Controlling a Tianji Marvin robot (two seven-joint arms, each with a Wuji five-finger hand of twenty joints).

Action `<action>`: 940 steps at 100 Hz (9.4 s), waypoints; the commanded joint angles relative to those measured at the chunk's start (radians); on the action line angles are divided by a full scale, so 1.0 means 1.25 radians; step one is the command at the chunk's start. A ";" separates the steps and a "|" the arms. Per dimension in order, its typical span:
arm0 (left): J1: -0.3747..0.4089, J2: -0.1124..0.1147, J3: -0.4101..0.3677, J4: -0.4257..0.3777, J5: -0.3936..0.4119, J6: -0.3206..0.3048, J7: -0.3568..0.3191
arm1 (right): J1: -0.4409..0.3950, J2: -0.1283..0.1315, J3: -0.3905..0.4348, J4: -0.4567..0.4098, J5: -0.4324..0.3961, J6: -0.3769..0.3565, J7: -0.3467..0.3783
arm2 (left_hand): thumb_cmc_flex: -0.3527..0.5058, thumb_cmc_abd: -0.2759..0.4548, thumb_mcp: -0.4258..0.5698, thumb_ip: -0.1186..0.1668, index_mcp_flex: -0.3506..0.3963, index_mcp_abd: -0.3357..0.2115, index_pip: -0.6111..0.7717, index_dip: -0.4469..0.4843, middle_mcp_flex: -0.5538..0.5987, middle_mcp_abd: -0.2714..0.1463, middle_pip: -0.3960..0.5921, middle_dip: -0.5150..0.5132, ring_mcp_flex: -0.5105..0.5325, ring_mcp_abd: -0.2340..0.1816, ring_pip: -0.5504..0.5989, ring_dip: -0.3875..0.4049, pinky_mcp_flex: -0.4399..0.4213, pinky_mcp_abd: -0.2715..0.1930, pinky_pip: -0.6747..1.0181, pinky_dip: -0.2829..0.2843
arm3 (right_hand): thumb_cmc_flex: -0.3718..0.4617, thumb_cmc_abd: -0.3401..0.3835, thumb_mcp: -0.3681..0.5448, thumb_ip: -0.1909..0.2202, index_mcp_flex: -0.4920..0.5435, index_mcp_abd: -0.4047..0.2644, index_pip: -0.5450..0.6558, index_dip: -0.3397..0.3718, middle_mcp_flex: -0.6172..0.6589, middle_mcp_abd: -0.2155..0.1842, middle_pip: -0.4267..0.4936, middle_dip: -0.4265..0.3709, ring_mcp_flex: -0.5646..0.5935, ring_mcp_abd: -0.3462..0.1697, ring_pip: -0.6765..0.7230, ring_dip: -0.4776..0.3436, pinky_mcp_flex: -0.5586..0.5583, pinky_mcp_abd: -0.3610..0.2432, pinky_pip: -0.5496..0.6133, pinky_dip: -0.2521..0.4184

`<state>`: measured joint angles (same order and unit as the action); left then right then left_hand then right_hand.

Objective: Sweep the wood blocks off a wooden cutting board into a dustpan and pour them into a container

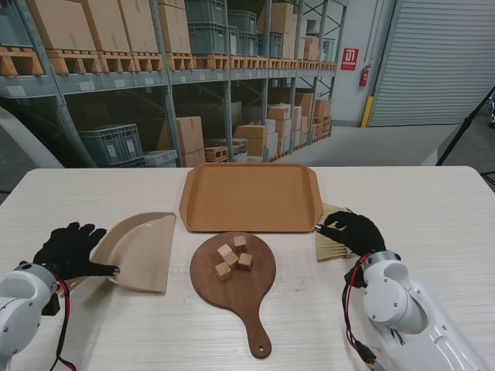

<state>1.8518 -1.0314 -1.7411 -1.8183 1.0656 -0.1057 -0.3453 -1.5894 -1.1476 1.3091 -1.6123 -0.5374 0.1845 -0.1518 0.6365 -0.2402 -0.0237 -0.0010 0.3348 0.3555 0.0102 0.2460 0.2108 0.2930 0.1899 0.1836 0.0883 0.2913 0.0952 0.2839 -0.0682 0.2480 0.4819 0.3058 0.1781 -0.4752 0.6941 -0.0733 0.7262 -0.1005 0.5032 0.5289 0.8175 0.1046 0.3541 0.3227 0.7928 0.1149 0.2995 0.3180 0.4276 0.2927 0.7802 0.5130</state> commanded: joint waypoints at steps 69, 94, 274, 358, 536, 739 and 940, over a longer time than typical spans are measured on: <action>0.044 0.005 -0.006 0.065 0.122 0.058 -0.019 | -0.011 -0.004 -0.005 -0.002 0.012 0.012 0.003 | 0.028 -0.007 0.007 -0.018 0.016 0.030 0.008 -0.006 0.018 0.012 0.011 0.009 0.009 -0.025 0.067 -0.002 0.006 -0.010 0.100 0.013 | 0.019 0.015 -0.019 0.019 0.011 0.003 0.007 -0.002 0.019 0.003 0.021 0.013 0.020 0.002 0.021 0.017 0.003 0.030 -0.004 0.027; 0.009 0.007 0.023 0.125 0.119 0.085 0.013 | -0.012 -0.004 -0.006 -0.003 0.016 0.018 0.005 | 0.035 0.005 0.007 -0.018 0.034 0.023 0.015 -0.002 0.042 0.009 0.027 0.019 0.032 -0.024 0.091 0.002 0.000 -0.007 0.155 0.034 | 0.021 0.019 -0.021 0.019 0.011 0.004 0.008 -0.002 0.020 0.003 0.023 0.014 0.022 0.003 0.023 0.018 0.004 0.031 -0.003 0.028; -0.083 -0.040 0.152 0.294 -0.111 0.272 0.337 | -0.019 -0.008 -0.011 -0.011 0.049 0.048 0.012 | 0.323 0.233 0.009 -0.006 0.458 -0.087 1.087 0.579 0.897 -0.151 0.950 0.525 0.817 -0.069 1.017 0.355 0.397 0.108 0.758 0.350 | 0.044 0.052 -0.023 0.022 0.025 0.006 0.014 -0.004 0.032 0.007 0.028 0.017 0.030 0.008 0.035 0.024 0.011 0.033 0.015 0.032; 0.083 -0.070 0.095 0.155 -0.095 0.241 0.495 | -0.022 -0.009 -0.012 -0.005 0.054 0.044 0.007 | 0.364 0.236 0.015 0.001 0.456 -0.058 1.106 0.613 0.904 -0.149 0.979 0.538 0.827 -0.070 1.043 0.356 0.400 0.119 0.761 0.351 | 0.044 0.055 -0.011 0.021 0.029 0.007 0.015 -0.004 0.034 0.008 0.029 0.017 0.032 0.011 0.038 0.024 0.013 0.032 0.027 0.032; 0.148 -0.070 0.141 0.156 -0.121 0.196 0.502 | -0.039 -0.014 0.013 -0.008 0.038 0.019 -0.031 | 0.352 0.240 0.012 0.001 0.441 -0.064 1.099 0.617 0.884 -0.148 0.972 0.538 0.800 -0.078 1.029 0.356 0.375 0.100 0.745 0.345 | 0.043 0.056 -0.011 0.021 0.027 0.008 0.013 -0.005 0.034 0.009 0.028 0.017 0.031 0.012 0.037 0.024 0.011 0.032 0.030 0.028; 0.133 -0.071 0.165 0.158 -0.132 0.225 0.494 | -0.117 0.087 0.131 0.110 -0.534 0.002 0.127 | 0.347 0.237 0.012 0.001 0.441 -0.068 1.099 0.608 0.880 -0.148 0.967 0.537 0.795 -0.079 1.022 0.356 0.371 0.099 0.741 0.344 | 0.323 -0.366 0.374 -0.146 0.062 -0.073 0.292 -0.087 0.181 -0.077 0.216 0.108 0.223 -0.087 0.251 0.079 0.150 -0.073 0.263 -0.037; 0.139 -0.072 0.163 0.155 -0.130 0.239 0.496 | -0.013 0.074 0.018 0.240 -0.362 0.122 0.125 | 0.346 0.237 0.012 0.000 0.438 -0.072 1.093 0.604 0.876 -0.145 0.960 0.536 0.790 -0.078 1.015 0.356 0.366 0.098 0.737 0.343 | 0.279 -0.585 0.701 -0.067 0.082 0.004 0.407 0.044 0.202 -0.033 0.374 0.223 0.288 -0.064 0.417 0.102 0.402 -0.091 0.325 0.013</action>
<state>2.0157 -1.1172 -1.5379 -1.6226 0.9019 0.1872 0.2910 -1.5877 -1.0400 1.3550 -1.3712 -0.9960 0.3314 -0.0266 0.9471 -0.1258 -0.0836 -0.0052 0.7921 0.2489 1.3091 0.9905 1.2279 0.1641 1.2893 0.8216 1.0236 0.2654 1.3596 0.7189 0.4033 0.3723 1.3884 0.7103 0.3943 -1.1402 1.4029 -0.0819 0.8076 0.0194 1.0749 0.6998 1.0279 0.0674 0.8777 0.6319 1.1130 0.0496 0.8652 0.4870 0.8906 0.1761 1.1319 0.5123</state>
